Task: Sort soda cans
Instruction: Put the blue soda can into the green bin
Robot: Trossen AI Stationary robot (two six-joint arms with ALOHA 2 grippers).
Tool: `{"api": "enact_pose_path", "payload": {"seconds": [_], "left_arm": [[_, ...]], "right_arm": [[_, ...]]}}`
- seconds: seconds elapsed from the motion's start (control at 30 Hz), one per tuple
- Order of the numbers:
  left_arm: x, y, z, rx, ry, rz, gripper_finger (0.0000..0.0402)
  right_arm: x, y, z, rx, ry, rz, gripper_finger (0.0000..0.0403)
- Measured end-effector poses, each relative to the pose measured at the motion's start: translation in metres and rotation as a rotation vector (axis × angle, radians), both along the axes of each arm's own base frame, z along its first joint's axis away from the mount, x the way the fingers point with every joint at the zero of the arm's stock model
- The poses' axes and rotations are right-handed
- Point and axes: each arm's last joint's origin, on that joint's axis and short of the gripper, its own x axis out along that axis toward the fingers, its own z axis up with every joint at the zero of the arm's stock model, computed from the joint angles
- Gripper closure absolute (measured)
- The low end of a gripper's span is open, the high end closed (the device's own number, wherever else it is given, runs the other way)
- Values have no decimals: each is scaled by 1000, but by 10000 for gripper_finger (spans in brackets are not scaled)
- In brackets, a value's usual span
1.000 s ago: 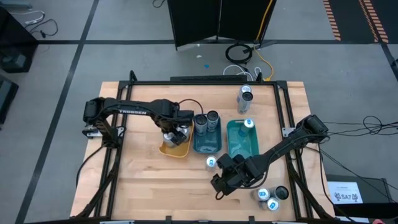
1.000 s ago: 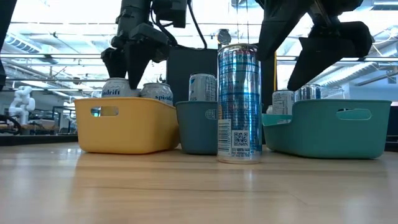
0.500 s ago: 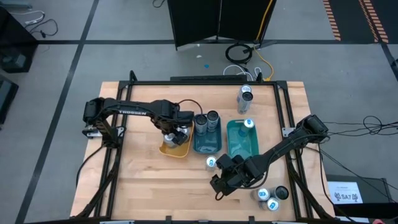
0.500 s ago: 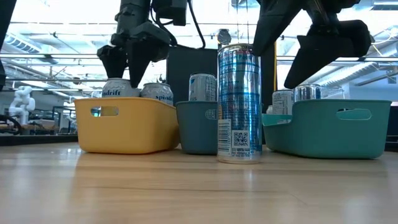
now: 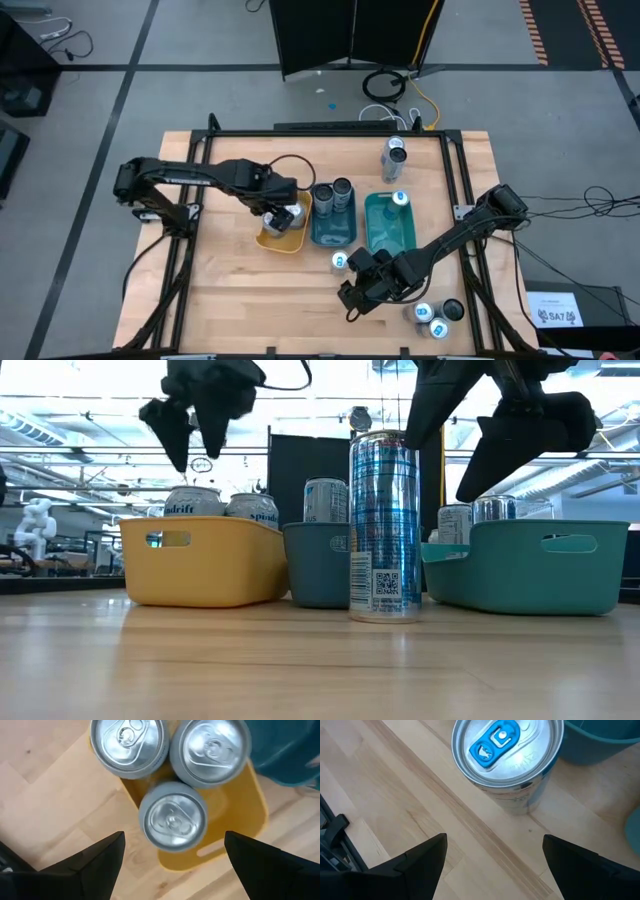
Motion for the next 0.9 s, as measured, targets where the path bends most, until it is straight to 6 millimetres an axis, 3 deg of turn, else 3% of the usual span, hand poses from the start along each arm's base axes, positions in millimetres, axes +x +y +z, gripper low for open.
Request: {"api": "enact_pose_path", "payload": {"seconds": [0.4,0.9], "left_arm": [[-24,-34,26,14,-111,-4,52],[-37,-102,28,-28,-154,-239,52]], "right_arm": [[1,1,1,10,-16,0,82],[3,2,2,24,-40,0,82]]}}
